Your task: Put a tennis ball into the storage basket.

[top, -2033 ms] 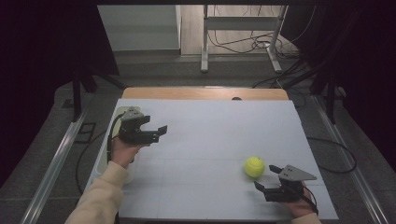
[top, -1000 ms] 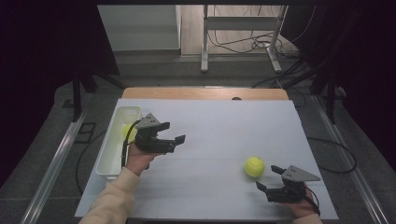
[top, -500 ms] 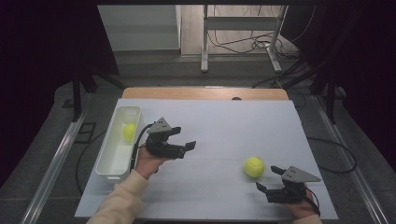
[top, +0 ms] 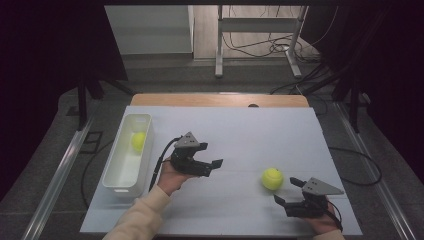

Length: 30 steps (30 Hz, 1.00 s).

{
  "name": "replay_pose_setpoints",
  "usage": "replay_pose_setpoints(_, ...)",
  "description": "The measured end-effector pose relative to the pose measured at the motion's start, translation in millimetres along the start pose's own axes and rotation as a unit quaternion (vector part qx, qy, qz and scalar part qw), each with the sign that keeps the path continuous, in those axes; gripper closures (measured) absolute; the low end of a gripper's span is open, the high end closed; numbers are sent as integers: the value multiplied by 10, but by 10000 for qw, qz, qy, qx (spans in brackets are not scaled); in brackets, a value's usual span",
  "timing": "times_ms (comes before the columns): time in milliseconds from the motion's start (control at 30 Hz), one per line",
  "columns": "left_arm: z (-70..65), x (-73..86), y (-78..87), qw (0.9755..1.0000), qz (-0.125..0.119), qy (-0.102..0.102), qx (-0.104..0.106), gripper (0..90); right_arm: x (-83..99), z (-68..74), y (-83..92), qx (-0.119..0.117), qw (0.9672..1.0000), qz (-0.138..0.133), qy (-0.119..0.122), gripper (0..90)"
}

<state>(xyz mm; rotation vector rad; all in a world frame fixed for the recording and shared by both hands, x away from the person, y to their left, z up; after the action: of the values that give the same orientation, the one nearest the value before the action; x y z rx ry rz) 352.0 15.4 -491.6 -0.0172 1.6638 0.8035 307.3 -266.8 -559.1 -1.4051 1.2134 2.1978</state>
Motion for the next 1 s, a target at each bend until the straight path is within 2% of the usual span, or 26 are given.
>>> replay_pose_setpoints(433, -122, 19, -290, 9997, 104, -61, 233, 158, -8, 20, -3, -19, 10000, -10, 39, 128)
replay_pose_setpoints(567, -178, 18, -382, 9993, 130, -134, 329, 158, -5, 19, 1, -6, 10000, 9, 45, 128)
replay_pose_setpoints(1000, -243, 43, -571, 9986, 224, -161, 442, 158, -3, 14, -4, -17, 10000, 6, 49, 128)
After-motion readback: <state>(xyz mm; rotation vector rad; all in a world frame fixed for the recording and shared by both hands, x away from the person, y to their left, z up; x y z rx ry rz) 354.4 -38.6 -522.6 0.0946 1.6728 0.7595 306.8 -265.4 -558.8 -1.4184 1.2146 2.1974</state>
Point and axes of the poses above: each handheld gripper's, and its own axes: y roughly backward along the jaws, x roughly out of its underside, z roughly to its left, the point moved 8 cm from there along -y, roughly forward along the jaws, and after that the axes turned 12 degrees about -y, right-handed, at the moved point
